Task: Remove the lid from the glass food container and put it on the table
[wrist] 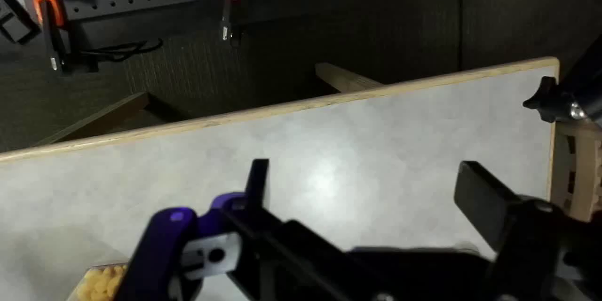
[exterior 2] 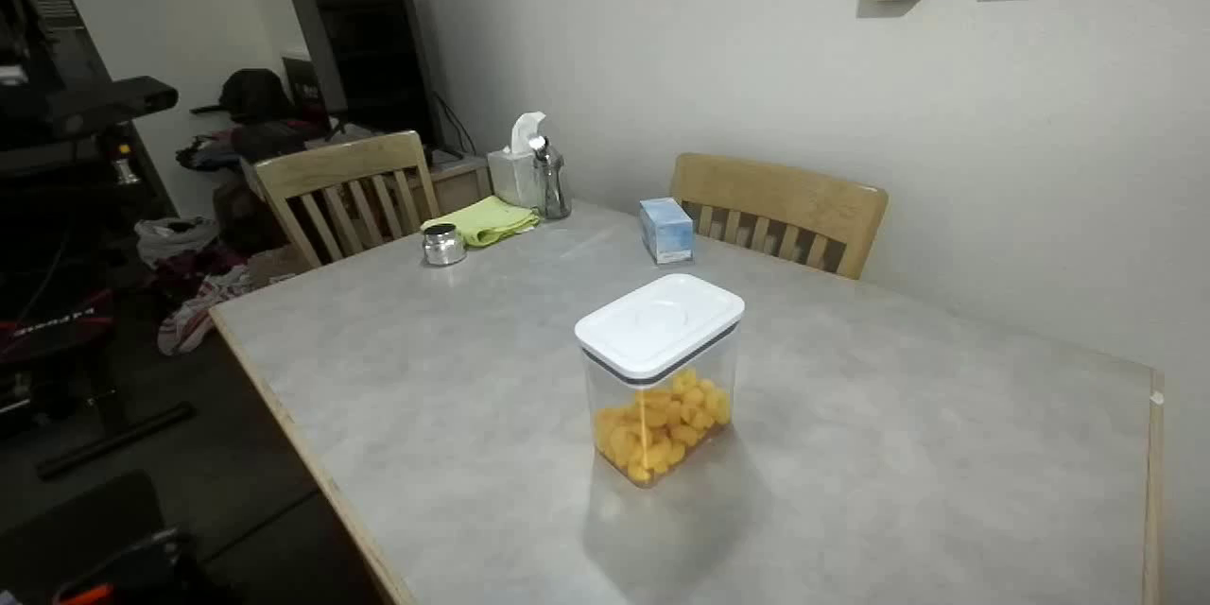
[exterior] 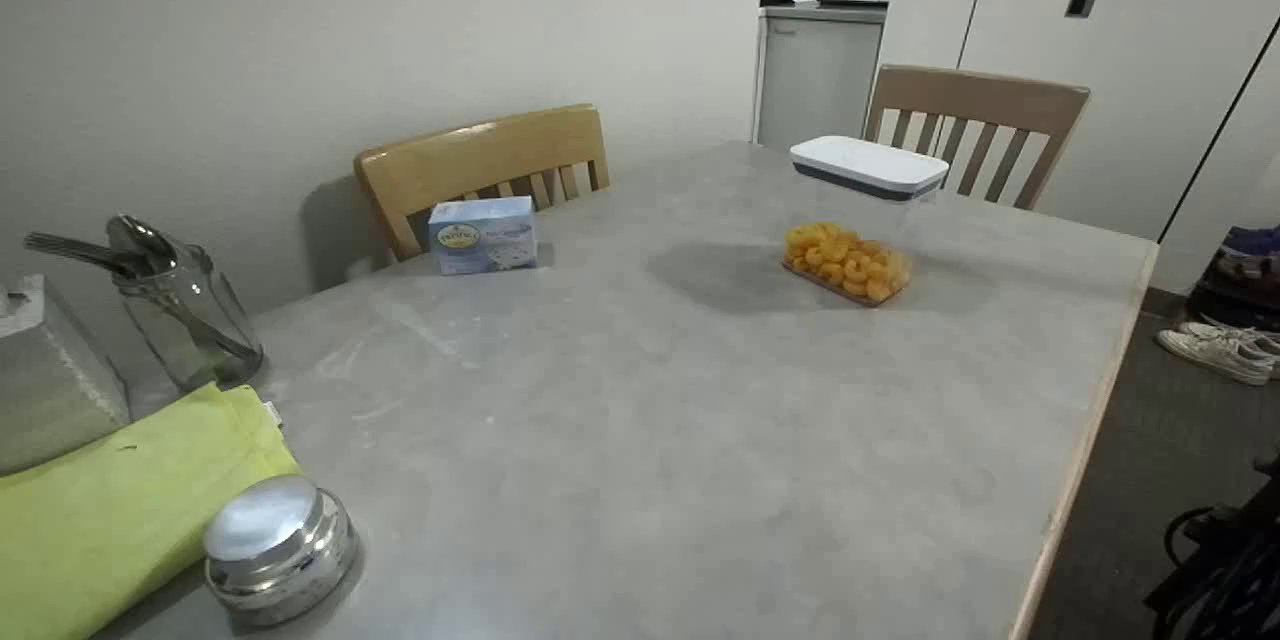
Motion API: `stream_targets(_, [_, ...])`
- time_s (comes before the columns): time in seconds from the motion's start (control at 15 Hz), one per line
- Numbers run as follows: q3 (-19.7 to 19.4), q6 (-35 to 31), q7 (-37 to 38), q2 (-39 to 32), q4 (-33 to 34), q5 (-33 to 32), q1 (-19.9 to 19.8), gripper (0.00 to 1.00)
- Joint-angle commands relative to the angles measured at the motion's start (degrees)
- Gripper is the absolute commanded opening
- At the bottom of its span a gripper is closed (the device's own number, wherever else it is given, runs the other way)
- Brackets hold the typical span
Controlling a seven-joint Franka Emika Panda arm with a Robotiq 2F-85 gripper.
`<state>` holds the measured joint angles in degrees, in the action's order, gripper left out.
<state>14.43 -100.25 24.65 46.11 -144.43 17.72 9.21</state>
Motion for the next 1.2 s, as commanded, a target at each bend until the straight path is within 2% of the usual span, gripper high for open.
stream_targets(0.0, [0.6, 0.3, -0.5, 0.1, 0.2, 0.5, -0.9, 1.00])
stream_targets(0.4, [0.6, 0.3, -0.5, 0.1, 0.2, 0.5, -0.9, 1.00])
stream_targets(0.6, [-1.3, 1.4, -3.8, -0.3, 0.2, 0.0, -0.8, 1.00])
stream_targets(0.8, [-5.2, 1.3, -8.0, -0.9, 0.0, -0.8, -2.4, 1.00])
stream_targets(1.13, [-13.8, -1.7, -15.2, -2.8, -1.1, -6.0, -9.0, 1.00])
